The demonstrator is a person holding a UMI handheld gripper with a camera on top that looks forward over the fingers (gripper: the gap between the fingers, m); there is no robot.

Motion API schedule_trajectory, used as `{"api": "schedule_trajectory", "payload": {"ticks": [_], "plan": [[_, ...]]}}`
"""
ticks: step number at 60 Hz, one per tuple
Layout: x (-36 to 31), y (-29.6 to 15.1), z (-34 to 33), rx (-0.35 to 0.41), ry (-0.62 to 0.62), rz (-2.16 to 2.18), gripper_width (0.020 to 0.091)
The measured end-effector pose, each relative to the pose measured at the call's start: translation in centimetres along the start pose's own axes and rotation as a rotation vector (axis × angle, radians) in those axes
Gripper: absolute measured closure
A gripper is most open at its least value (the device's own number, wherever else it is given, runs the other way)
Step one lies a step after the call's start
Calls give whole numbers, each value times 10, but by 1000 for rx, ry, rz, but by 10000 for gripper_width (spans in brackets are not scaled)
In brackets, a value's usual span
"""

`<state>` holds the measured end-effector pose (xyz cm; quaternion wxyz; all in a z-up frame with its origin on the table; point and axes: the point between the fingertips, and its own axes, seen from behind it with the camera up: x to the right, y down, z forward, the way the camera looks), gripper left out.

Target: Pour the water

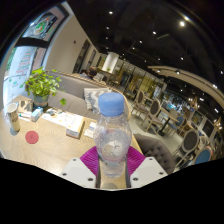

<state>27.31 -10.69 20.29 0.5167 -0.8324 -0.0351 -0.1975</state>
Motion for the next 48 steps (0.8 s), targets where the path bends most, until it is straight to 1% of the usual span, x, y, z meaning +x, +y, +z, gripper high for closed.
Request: {"api": "schedule_trajectory", "payload": {"ticks": [5,14,19,24,30,36,48], "plan": [[-20,-48,-3,38,57,-141,770],[-80,-129,-13,96,153,-422,771],[-125,-164,-13,124,178,-584,769],[-175,-188,-9,153,186,-742,771],[-230,-206,-3,187,216,-969,773],[-281,-211,8,211,236,-1176,773],[-346,-187,30,209,264,-1560,773]]}}
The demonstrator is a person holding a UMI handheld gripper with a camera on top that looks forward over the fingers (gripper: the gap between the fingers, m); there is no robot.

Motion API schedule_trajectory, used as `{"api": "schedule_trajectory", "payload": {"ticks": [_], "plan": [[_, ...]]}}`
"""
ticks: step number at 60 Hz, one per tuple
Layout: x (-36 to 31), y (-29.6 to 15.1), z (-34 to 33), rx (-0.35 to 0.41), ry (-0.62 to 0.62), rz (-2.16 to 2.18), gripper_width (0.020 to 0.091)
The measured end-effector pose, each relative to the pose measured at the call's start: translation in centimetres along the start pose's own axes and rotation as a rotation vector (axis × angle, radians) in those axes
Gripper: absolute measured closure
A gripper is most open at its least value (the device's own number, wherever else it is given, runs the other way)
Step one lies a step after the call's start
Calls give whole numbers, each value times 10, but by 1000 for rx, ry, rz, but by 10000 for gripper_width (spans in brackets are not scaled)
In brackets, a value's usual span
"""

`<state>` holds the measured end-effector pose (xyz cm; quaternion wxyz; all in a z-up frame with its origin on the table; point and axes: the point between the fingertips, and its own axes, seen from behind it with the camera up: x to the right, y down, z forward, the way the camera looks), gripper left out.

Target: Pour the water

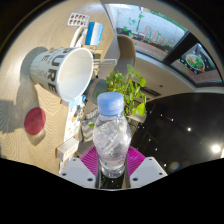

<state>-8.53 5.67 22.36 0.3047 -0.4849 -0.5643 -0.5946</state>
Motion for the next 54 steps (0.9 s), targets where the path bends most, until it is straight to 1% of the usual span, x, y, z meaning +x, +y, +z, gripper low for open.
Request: {"api": "schedule_trajectory", "payload": {"ticks": [11,17,26,32,36,41,49,54], "plan": [[-15,-17,0,2,-28,-72,775],[-5,-17,-5,13,-26,-25,774],[7,-3,-11,38,-95,258,773],[18,16,-18,37,-140,517,770],[20,20,-25,55,-181,708,769],[21,25,-29,112,-266,949,769],[-1,11,-31,178,-422,1273,769],[-16,3,-28,230,-494,1411,769]]}}
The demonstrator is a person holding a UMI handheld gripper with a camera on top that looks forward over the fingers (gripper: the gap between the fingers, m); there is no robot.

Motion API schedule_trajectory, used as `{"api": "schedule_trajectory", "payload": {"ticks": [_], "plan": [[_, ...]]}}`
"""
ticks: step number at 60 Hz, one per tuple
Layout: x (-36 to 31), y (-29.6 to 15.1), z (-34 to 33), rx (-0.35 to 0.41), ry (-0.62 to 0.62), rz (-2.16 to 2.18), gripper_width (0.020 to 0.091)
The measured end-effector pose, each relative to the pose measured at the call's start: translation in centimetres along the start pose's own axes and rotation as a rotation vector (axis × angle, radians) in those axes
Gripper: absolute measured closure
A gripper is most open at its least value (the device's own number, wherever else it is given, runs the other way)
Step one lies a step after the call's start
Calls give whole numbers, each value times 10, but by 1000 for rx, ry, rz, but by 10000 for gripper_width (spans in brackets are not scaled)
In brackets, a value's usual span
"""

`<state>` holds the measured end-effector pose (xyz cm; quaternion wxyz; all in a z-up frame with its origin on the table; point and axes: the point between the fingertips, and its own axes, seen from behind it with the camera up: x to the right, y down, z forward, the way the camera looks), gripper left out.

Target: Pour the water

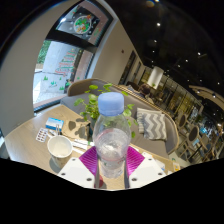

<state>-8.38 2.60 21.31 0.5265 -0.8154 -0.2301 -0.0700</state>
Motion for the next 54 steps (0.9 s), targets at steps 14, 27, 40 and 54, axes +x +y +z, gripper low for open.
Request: {"api": "schedule_trajectory", "payload": {"ticks": [14,27,40,54], "plan": [[-35,56,39,-32,-148,252,769],[-50,106,63,-90,-180,349,768],[-56,119,63,-65,-159,352,698],[-49,130,53,-174,-124,395,432]]}}
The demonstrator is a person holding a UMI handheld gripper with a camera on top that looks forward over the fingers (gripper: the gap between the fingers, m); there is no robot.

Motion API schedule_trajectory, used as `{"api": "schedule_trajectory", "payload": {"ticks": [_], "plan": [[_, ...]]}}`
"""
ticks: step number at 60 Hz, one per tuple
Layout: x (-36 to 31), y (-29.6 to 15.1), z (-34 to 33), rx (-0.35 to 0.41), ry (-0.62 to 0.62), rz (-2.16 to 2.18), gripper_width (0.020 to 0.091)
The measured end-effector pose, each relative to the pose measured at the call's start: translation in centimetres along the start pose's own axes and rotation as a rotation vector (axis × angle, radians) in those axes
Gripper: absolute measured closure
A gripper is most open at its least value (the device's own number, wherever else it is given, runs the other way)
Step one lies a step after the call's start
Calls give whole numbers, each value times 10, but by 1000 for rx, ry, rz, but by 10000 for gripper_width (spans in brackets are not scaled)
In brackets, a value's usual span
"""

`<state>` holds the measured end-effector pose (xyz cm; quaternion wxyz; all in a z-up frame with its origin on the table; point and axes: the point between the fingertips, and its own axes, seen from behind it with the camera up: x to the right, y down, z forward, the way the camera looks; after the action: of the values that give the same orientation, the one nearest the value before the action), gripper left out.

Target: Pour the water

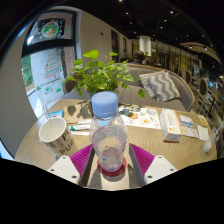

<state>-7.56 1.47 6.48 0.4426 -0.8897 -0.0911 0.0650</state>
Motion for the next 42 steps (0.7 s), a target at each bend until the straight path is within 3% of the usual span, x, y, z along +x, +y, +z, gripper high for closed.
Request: {"api": "schedule_trajectory", "payload": {"ticks": [6,26,42], "plan": [[2,-3,-25,-17,45,-2,240],[-30,16,-169,-116,178,68,248],[-51,34,-232,-125,208,71,249]]}}
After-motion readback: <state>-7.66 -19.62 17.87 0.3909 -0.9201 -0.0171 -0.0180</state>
